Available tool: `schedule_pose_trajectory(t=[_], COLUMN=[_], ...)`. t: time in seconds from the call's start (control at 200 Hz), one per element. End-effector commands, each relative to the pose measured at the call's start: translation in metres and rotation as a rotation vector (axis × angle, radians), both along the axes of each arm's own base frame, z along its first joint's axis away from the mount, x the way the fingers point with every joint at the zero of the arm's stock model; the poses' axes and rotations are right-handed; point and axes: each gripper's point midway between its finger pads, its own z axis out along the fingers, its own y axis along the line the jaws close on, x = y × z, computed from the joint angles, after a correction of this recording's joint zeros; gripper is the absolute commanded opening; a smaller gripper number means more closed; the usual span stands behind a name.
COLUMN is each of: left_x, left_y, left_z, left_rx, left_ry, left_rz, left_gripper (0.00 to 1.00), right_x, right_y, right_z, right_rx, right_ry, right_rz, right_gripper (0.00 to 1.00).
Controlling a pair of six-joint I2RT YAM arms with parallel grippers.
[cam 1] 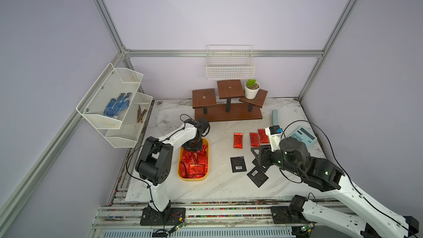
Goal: Take the tea bags out of the storage box
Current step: Pick up the tea bag from the storage box, then place the tea bag at the center of the board.
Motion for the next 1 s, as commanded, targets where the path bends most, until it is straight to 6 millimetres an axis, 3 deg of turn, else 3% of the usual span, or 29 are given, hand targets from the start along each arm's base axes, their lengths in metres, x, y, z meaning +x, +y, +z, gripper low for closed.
schedule_pose_trajectory(t=[0.0, 0.11, 0.28, 0.495, 0.63, 0.805, 0.995], left_x=[0.003, 0.002, -0.003, -0.017, -0.02, -0.007, 0.021], left_y=[0.006, 0.007, 0.006, -0.01, -0.036, -0.088, -0.143], left_z=[0.004, 0.011, 0.031, 0.075, 0.106, 0.146, 0.159], left_rx=[0.028, 0.024, -0.004, -0.14, -0.308, -0.6, -0.853], left_ry=[-0.005, -0.015, -0.025, -0.079, -0.129, -0.212, -0.249], left_rz=[0.002, 0.002, 0.003, 0.004, -0.009, -0.051, -0.066], left_gripper=[0.1, 0.0, 0.0, 0.0, 0.0, 0.0, 0.0], right_x=[0.0, -0.001, -0.001, 0.0, -0.001, -0.004, -0.011], right_y=[-0.006, -0.009, -0.011, -0.015, -0.018, -0.023, -0.035], right_z=[0.01, 0.009, 0.011, 0.012, 0.011, 0.013, 0.015], right_rx=[-0.008, -0.011, -0.013, -0.024, -0.029, -0.025, -0.022], right_ry=[-0.028, -0.029, -0.04, -0.058, -0.065, -0.071, -0.078], right_rz=[-0.015, -0.019, -0.029, -0.039, -0.042, -0.045, -0.065], right_gripper=[0.53, 0.53, 0.54, 0.55, 0.56, 0.56, 0.57])
